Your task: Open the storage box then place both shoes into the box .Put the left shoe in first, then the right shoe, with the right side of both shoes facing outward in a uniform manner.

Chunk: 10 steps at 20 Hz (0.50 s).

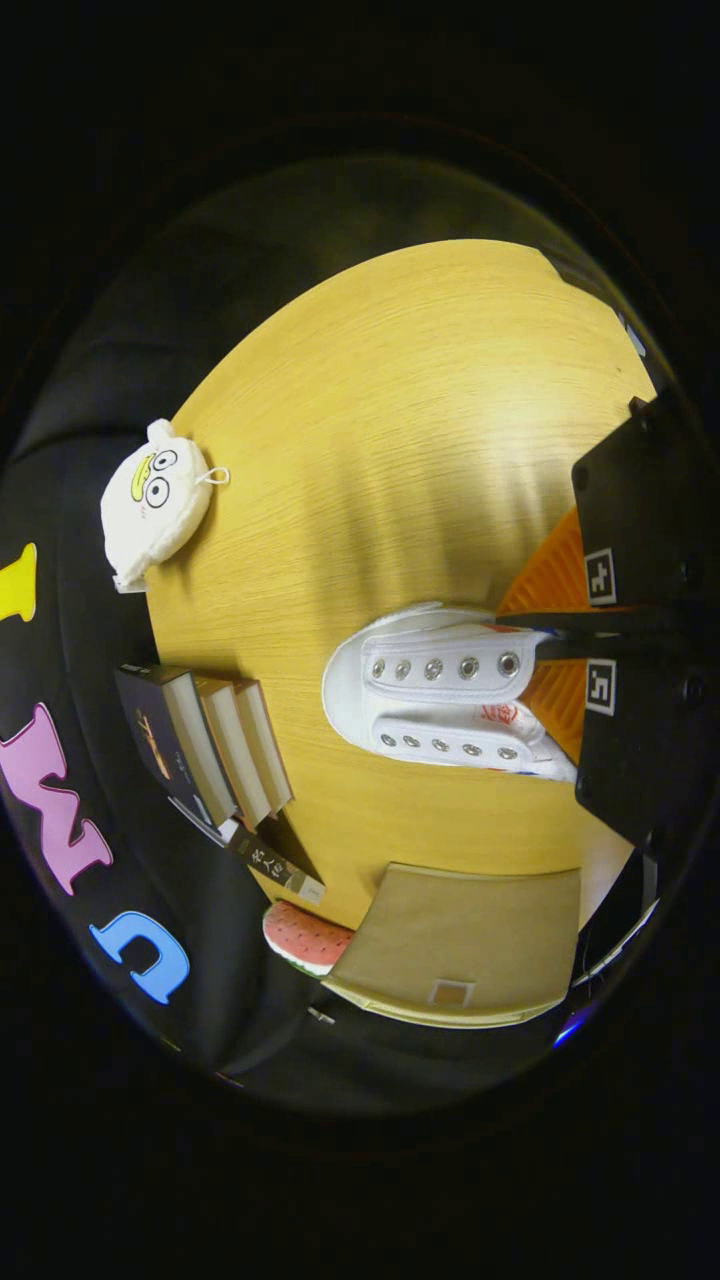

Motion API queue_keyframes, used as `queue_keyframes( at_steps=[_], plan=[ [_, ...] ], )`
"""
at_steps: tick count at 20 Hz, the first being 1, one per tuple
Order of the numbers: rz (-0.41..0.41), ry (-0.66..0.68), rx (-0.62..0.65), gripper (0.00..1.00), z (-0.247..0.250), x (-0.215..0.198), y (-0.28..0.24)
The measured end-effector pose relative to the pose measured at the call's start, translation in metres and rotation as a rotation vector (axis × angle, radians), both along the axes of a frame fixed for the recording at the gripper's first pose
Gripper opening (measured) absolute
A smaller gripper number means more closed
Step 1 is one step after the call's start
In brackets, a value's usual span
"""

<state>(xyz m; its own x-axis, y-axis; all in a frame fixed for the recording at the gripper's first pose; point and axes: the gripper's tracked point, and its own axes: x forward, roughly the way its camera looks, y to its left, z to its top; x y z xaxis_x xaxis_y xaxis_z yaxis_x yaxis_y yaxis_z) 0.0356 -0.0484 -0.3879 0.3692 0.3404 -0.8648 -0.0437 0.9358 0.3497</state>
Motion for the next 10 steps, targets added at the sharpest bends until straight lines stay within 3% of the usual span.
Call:
queue_keyframes(
  at_steps=[10],
  plan=[
    [-0.121,-0.125,0.095,0.05,0.163,-0.015,0.067]
  ],
)
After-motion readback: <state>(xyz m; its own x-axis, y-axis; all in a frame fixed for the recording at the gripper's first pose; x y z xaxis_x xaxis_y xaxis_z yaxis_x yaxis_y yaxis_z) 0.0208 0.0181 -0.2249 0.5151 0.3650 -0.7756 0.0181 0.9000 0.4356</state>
